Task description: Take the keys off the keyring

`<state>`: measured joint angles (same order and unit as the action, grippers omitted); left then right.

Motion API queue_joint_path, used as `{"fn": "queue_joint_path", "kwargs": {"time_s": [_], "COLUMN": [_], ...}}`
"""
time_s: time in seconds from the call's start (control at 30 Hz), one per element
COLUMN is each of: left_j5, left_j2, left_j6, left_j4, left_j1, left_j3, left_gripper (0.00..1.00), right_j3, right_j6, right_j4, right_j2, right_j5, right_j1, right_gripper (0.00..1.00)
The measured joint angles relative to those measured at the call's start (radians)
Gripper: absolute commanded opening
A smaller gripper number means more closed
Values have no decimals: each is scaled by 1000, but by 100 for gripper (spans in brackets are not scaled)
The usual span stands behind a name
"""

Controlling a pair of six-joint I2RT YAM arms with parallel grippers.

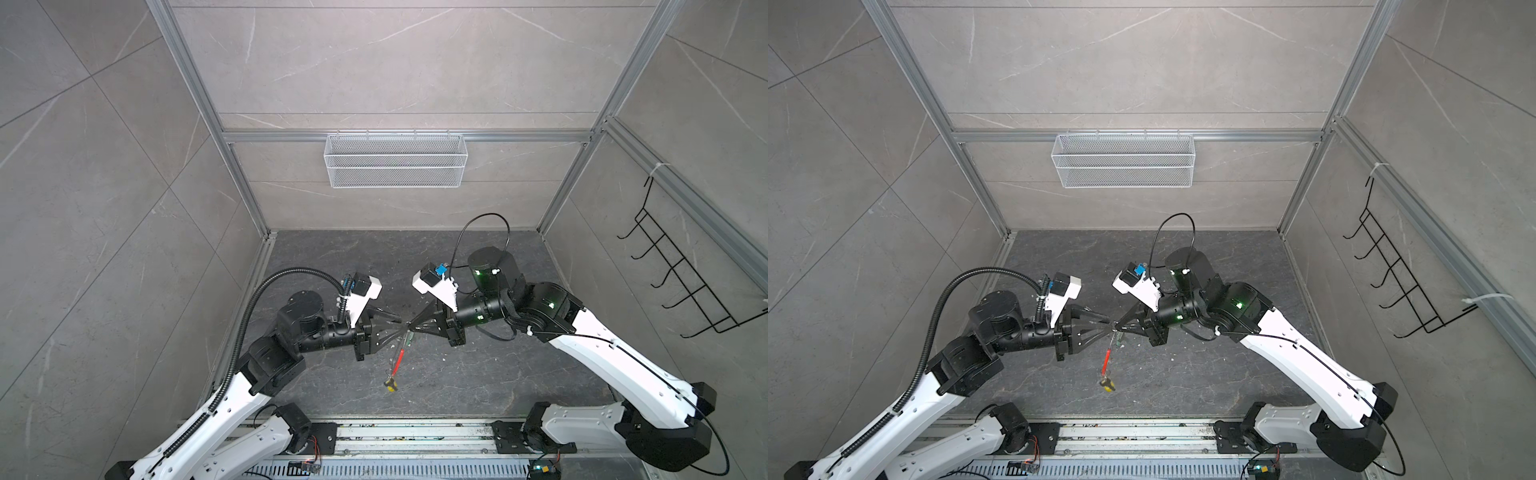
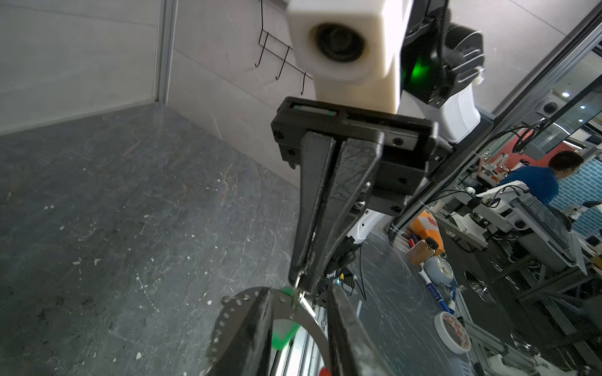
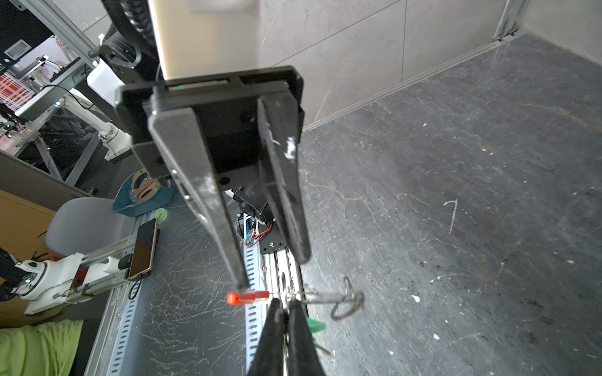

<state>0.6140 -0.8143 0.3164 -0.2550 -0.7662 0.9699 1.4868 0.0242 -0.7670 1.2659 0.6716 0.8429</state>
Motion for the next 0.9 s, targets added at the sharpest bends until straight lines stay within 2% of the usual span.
{"fn": "queue_joint_path", "kwargs": {"time_s": [0.2,0.5,0.57,0.63,0.77,0.83,0.9], "left_j5": [26,52,55,59,50,39,16], "left_j2": [-24,-31,-32,-33,-34,-27,-10], "left_j6": [-11,-16,-15,-15,-19,-19,-18], "left_j4": [-61,-63,-63,-64,-64,-55,-29], "left_j1": [0,0,0,0,3,3,2], "left_j3": [16,29,29,29,29,24,5], "left_gripper": [19,16,10,0,0,0,0], "right_j3": [5,33,35,36,37,37,34], "right_j6": [16,22,22,21,21,10,0], "right_j4": [-35,-49,-51,-53,-55,-48,-24], "right_j2": [14,26,30,34,36,35,32], "right_j5": [11,13,12,12,13,9,-5], "right_j1": [-1,-1,-1,-4,-6,-6,-5], "right_gripper": [0,0,0,0,1,31,48]}}
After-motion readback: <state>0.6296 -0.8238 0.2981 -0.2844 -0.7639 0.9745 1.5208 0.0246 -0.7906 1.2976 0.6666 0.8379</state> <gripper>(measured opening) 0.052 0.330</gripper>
